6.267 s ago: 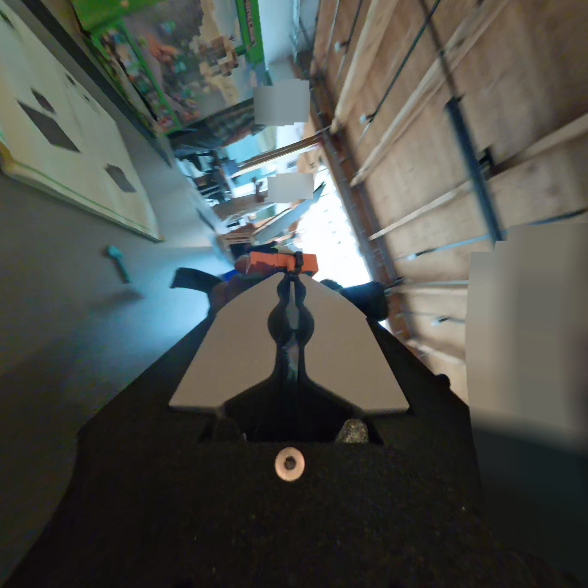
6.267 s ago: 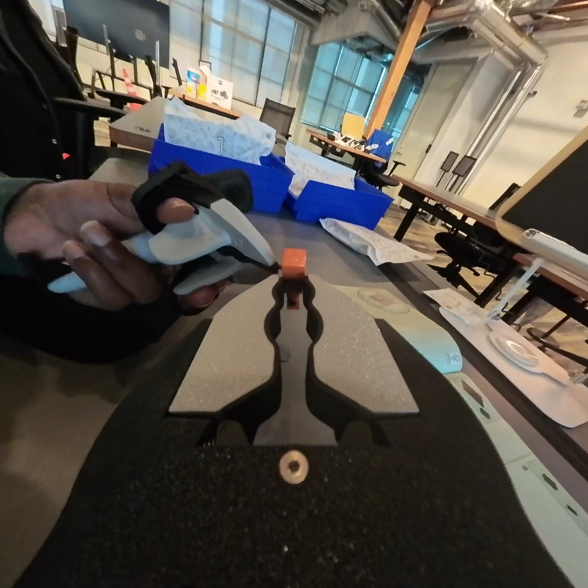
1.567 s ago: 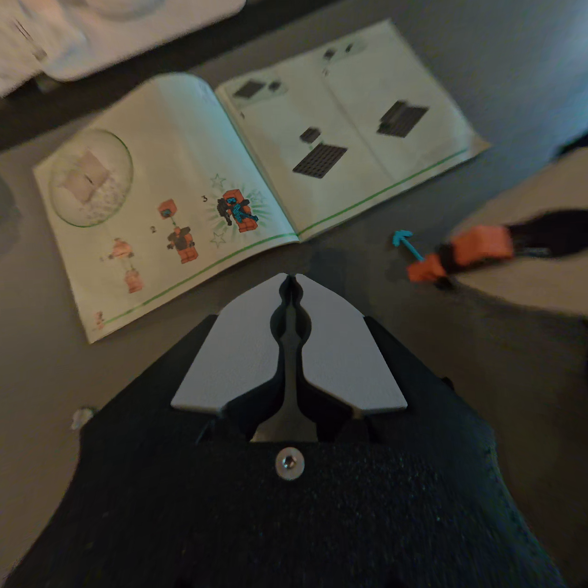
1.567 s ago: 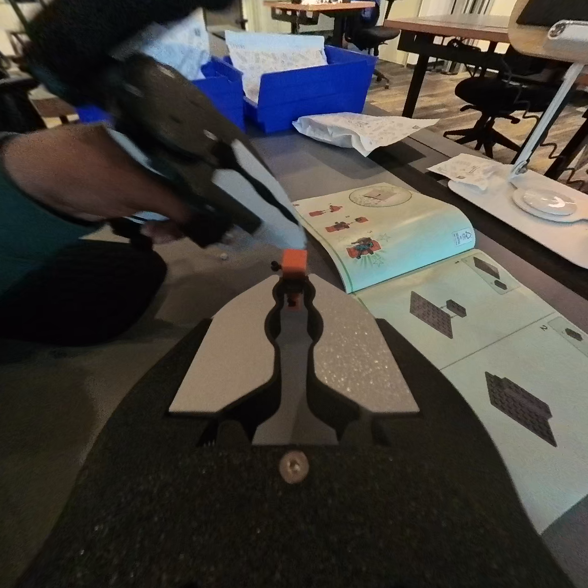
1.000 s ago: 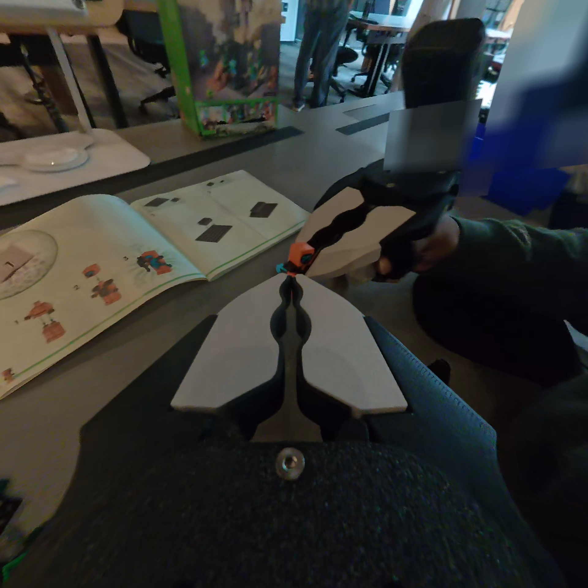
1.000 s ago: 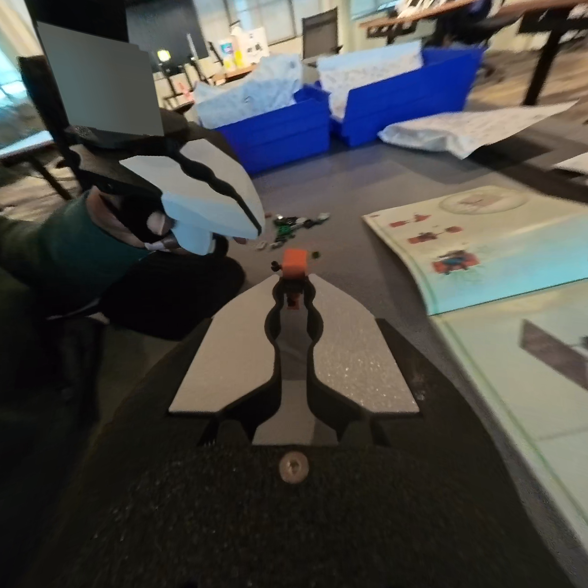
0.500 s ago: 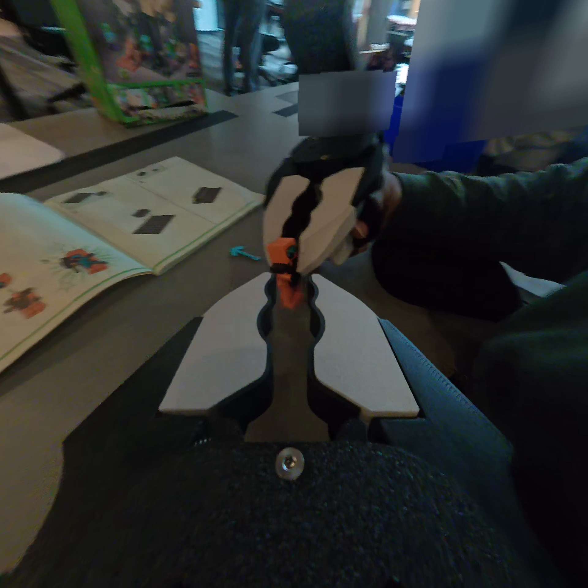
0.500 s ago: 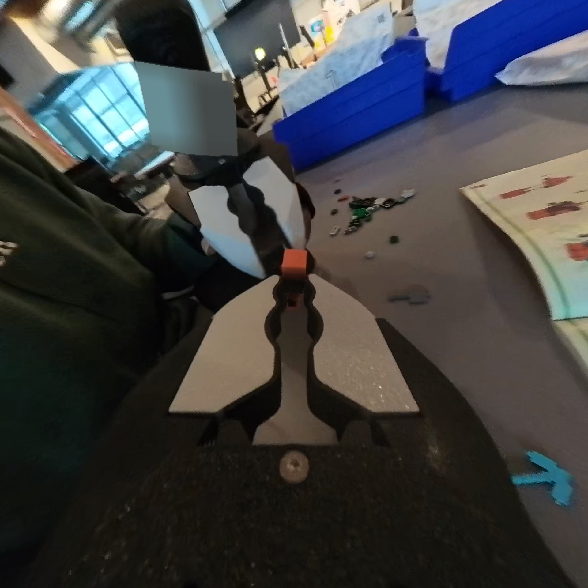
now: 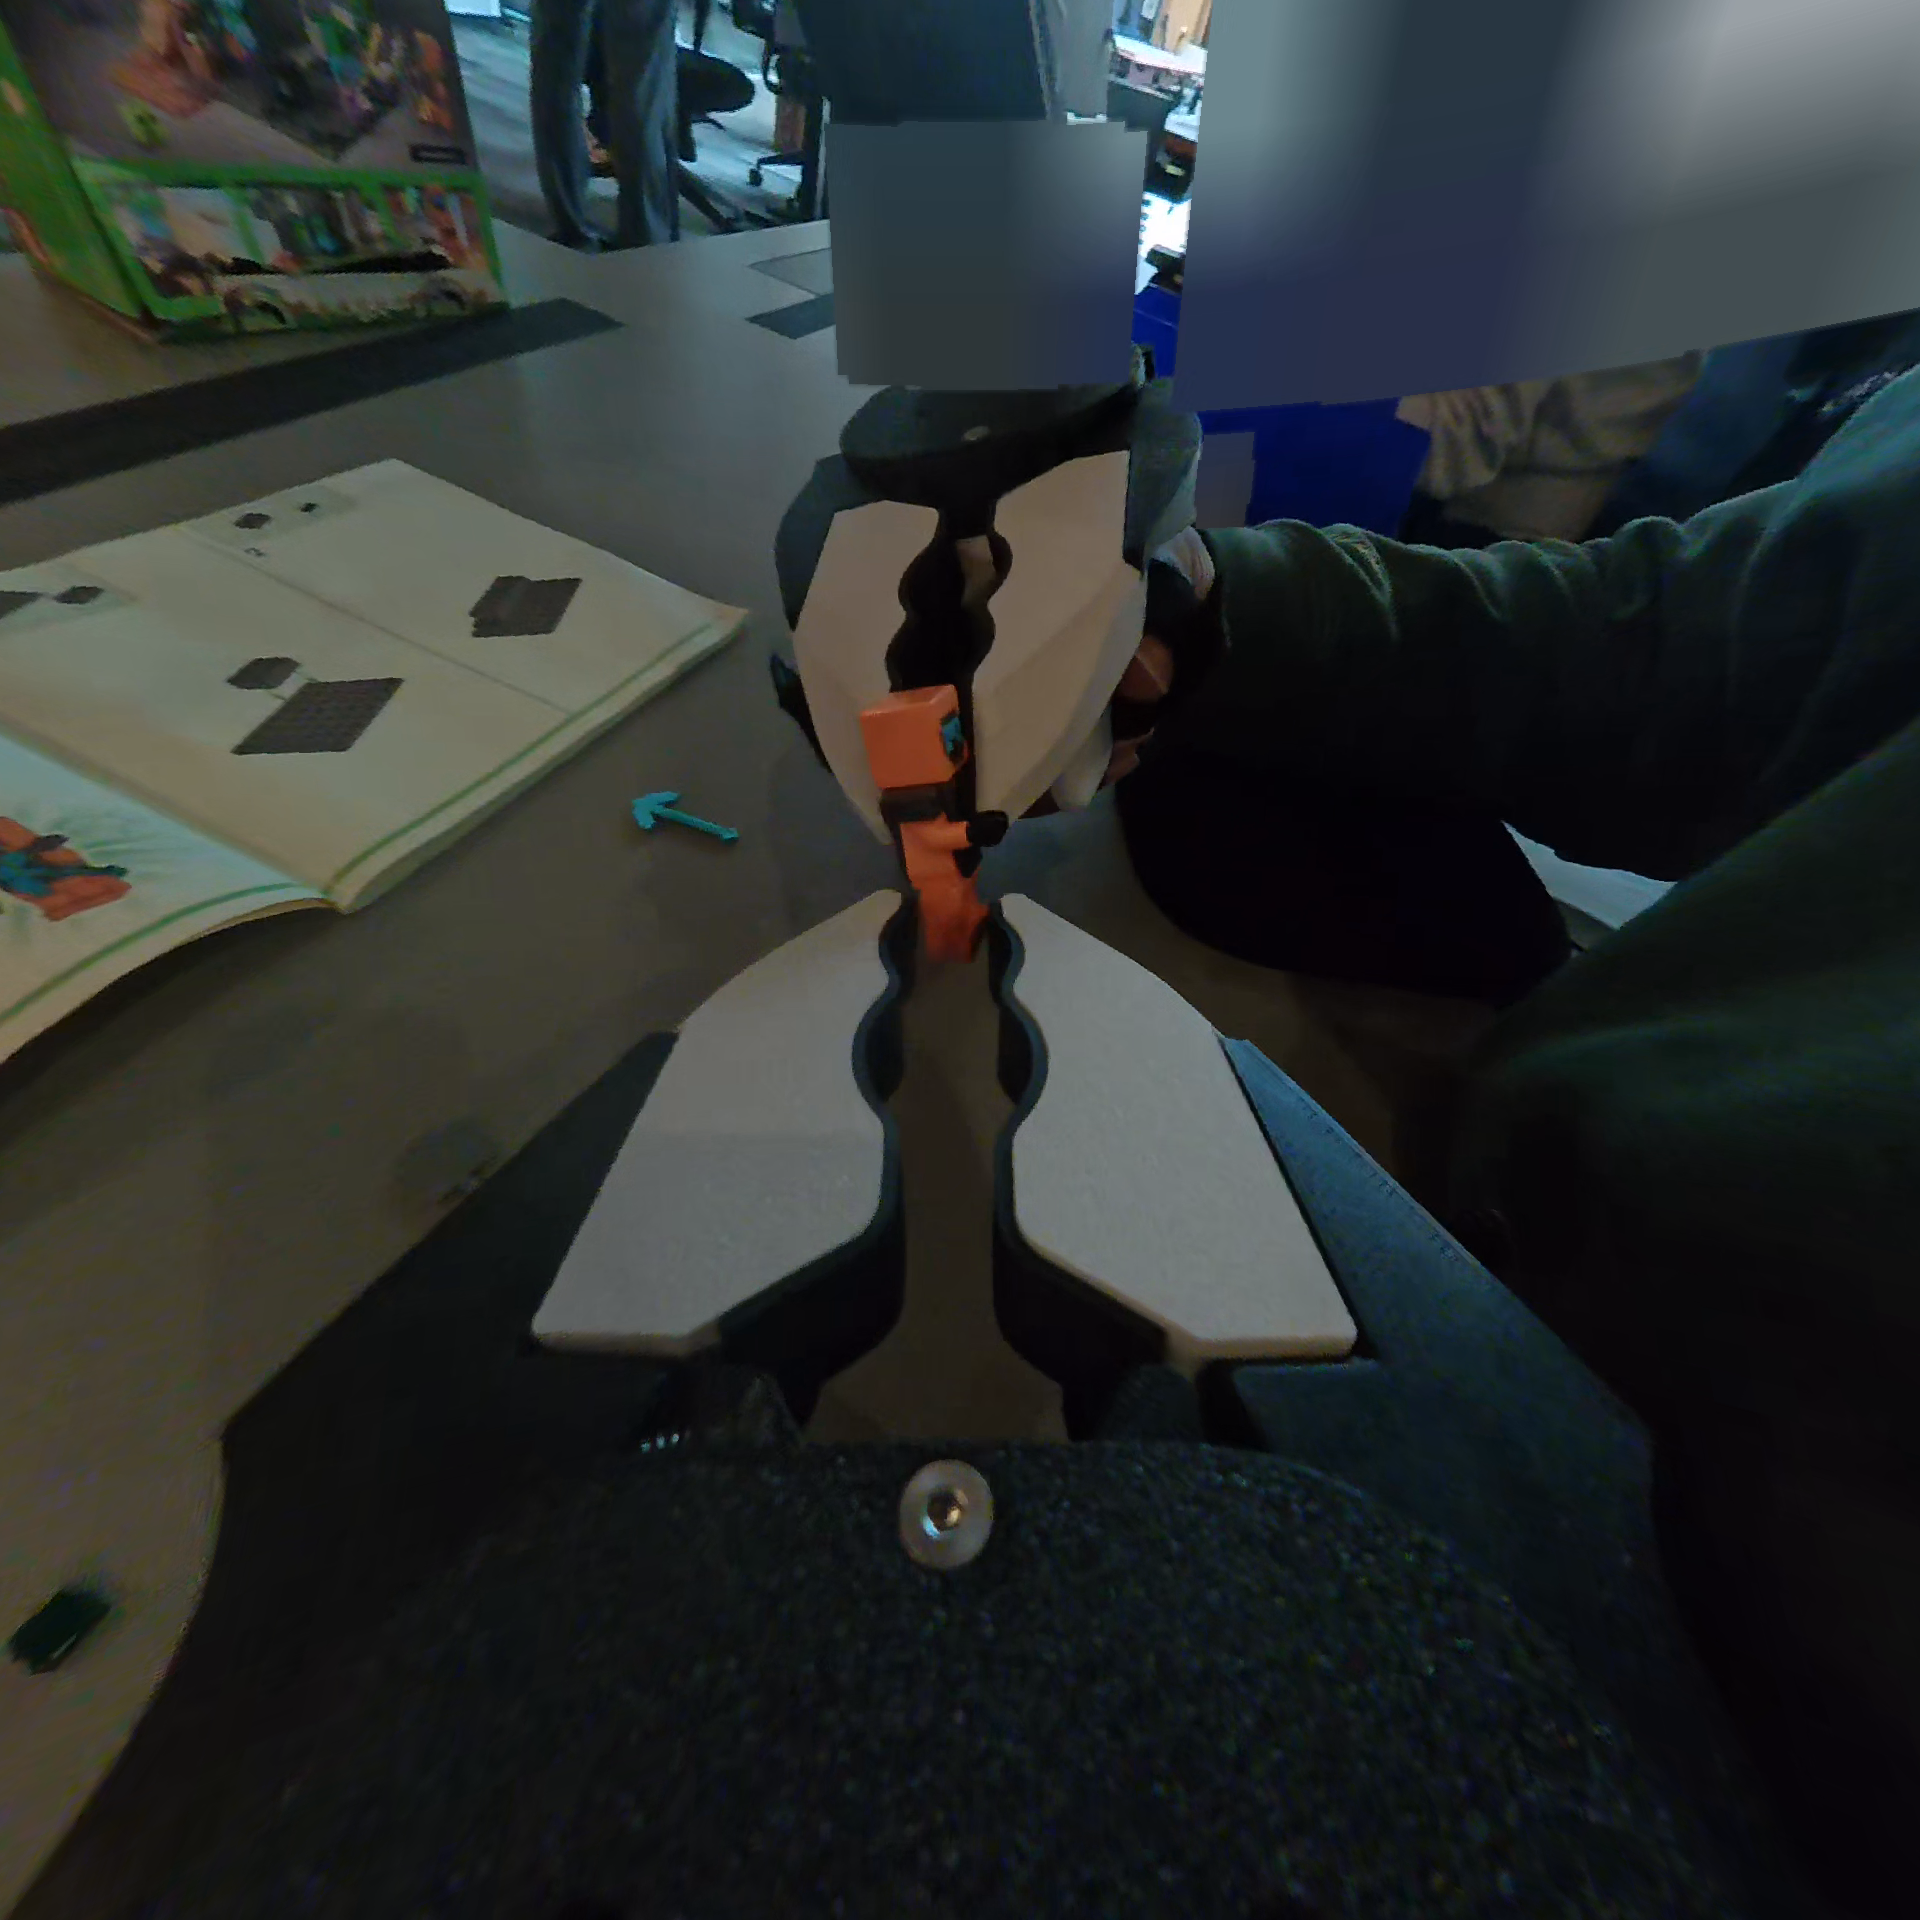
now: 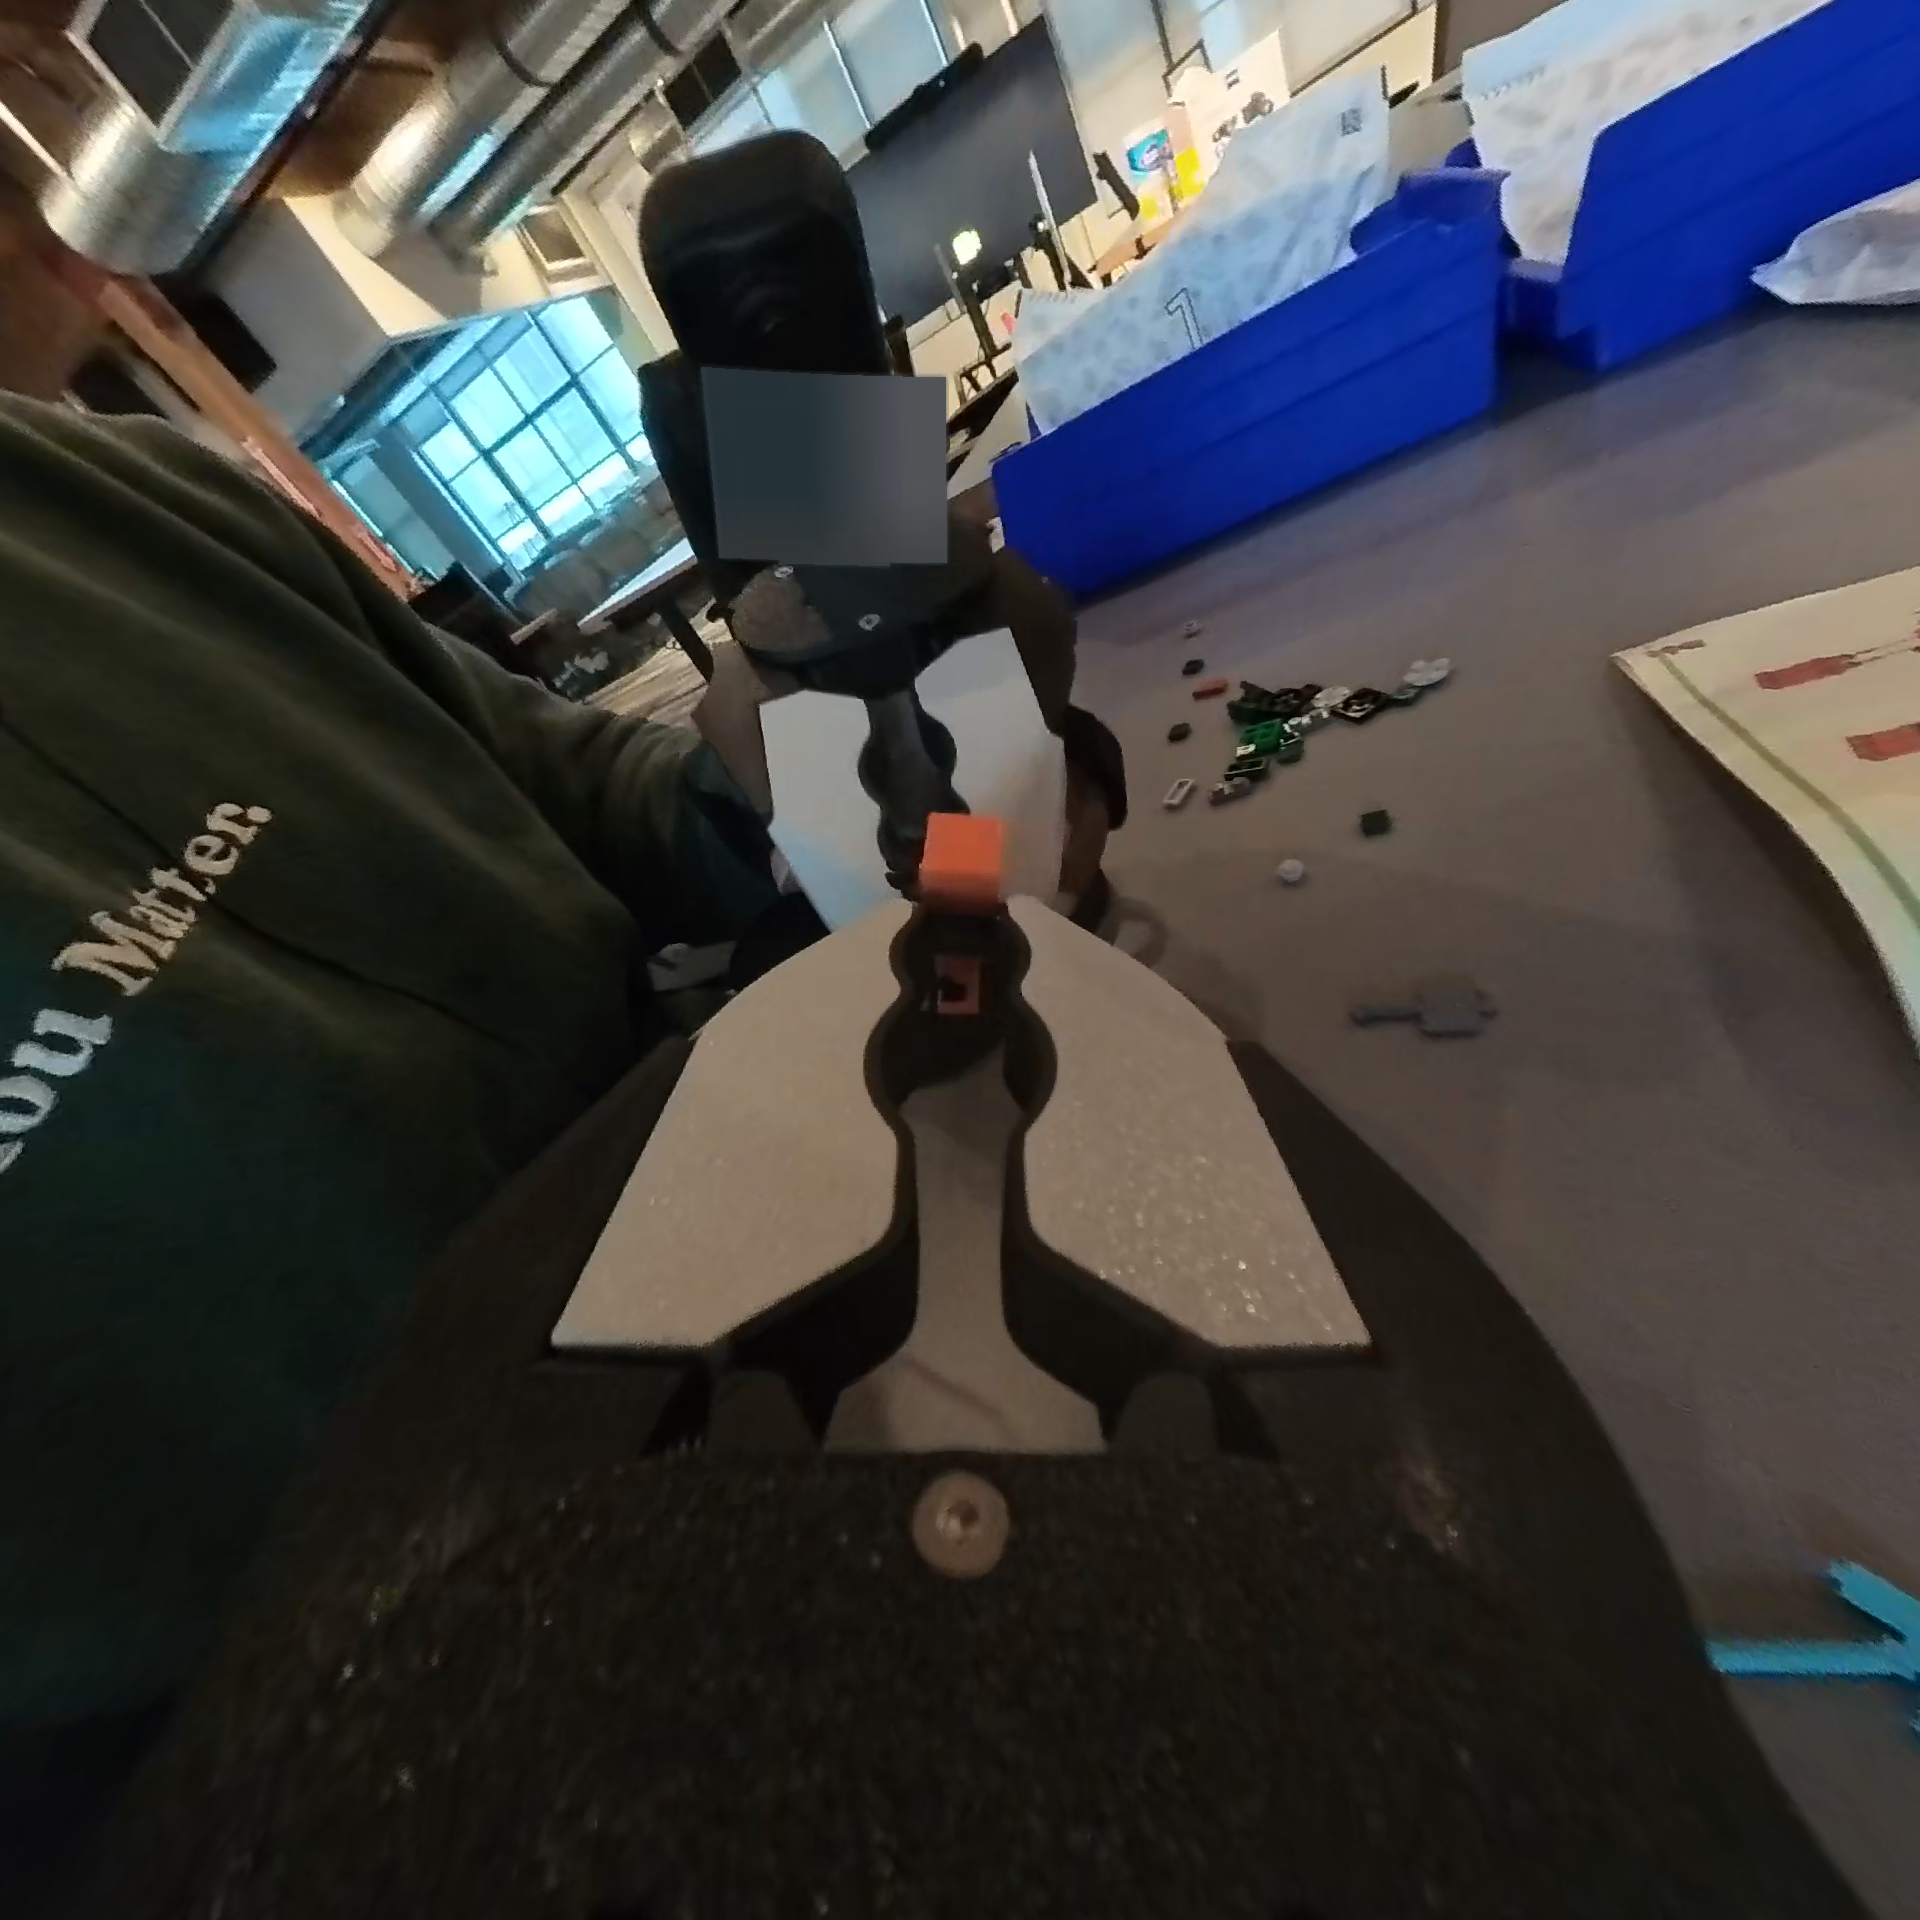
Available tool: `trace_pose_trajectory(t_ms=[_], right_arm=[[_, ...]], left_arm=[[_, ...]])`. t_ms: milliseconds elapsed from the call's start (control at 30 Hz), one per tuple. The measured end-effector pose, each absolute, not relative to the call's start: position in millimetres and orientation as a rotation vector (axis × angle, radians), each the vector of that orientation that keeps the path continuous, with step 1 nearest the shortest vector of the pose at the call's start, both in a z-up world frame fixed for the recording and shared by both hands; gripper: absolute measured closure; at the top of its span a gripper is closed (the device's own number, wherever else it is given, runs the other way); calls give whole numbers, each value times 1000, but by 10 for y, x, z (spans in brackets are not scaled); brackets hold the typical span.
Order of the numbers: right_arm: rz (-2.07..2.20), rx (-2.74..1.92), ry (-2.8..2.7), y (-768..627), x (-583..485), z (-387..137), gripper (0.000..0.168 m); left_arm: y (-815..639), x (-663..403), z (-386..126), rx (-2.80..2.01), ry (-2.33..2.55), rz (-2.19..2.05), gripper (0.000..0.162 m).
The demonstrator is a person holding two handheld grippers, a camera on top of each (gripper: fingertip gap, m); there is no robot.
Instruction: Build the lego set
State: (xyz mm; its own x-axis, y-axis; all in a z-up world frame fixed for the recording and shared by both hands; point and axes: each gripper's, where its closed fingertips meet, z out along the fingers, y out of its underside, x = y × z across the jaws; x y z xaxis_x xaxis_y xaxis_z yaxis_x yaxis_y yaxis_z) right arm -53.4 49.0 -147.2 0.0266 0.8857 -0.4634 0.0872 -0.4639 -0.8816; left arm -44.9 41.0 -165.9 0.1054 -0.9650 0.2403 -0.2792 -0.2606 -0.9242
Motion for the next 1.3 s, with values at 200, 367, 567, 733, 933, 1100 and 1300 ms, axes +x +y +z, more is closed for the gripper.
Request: trace_pose_trajectory(t_ms=[200,367,567,733,933,1100,1300], right_arm=[[1545,-1609,-1021,445,-530,-1439,157],[1549,-1587,-1011,447,-531,-1396,157],[1507,-1587,-990,501,-505,-1370,145],[1350,-1524,-989,595,-352,-1276,147],[832,-1410,-1237,515,-362,-1422,150],[814,-1410,-1212,516,-428,-1395,153],[1066,-1461,-1130,465,-481,-1340,154]], left_arm=[[364,-427,-1637,-1634,1249,-1213,152],[371,-423,-1592,-1628,1195,-1275,154],[381,-420,-1554,-1605,1170,-1282,154],[448,-446,-1541,-1632,1091,-1338,154],[466,-459,-1482,-1642,1028,-1441,154],[448,-453,-1442,-1637,997,-1508,154],[426,-441,-1438,-1617,1017,-1481,154]])
